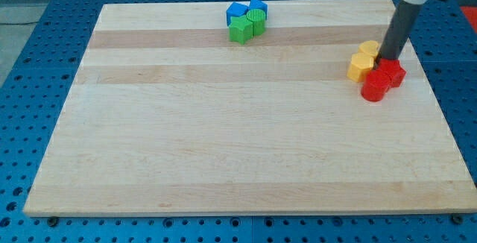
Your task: Push red blocks downwards
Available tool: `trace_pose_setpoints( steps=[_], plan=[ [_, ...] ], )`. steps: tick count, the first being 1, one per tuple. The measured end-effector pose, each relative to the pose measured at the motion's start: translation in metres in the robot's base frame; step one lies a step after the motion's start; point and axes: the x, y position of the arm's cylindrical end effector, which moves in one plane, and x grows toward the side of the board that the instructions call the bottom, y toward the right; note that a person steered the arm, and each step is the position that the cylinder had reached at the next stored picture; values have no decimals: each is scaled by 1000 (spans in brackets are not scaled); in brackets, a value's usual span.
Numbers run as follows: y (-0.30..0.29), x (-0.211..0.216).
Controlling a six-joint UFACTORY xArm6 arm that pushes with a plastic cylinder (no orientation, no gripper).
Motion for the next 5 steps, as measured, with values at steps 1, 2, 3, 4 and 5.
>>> trace_pose_setpoints(
  steps=[1, 2, 3, 4, 5],
  plan=[
    [-5, 22],
    [-10, 51],
    [-15, 77],
    [-27, 105],
    [-35, 125]
  ],
)
